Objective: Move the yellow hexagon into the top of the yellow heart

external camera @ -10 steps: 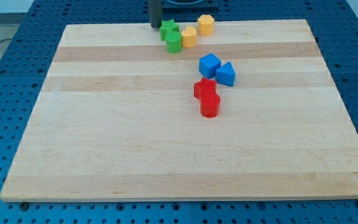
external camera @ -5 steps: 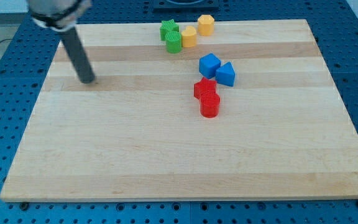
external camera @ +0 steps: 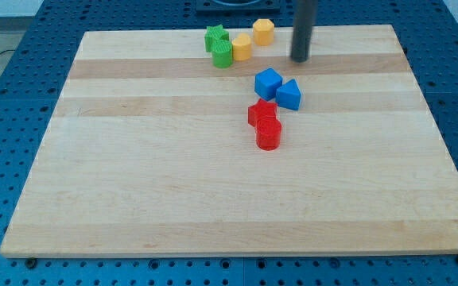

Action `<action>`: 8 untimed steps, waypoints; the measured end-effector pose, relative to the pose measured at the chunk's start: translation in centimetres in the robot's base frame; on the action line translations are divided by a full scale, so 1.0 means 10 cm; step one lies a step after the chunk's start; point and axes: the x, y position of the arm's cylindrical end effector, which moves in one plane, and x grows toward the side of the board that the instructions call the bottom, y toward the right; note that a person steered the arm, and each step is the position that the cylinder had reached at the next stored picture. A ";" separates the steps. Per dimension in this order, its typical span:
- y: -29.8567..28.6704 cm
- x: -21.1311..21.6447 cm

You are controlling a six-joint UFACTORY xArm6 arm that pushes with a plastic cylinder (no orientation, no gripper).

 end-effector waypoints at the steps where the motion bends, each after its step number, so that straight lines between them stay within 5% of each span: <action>1: 0.23 -0.58; 5: -0.85 -0.65; 8: -0.93 -0.41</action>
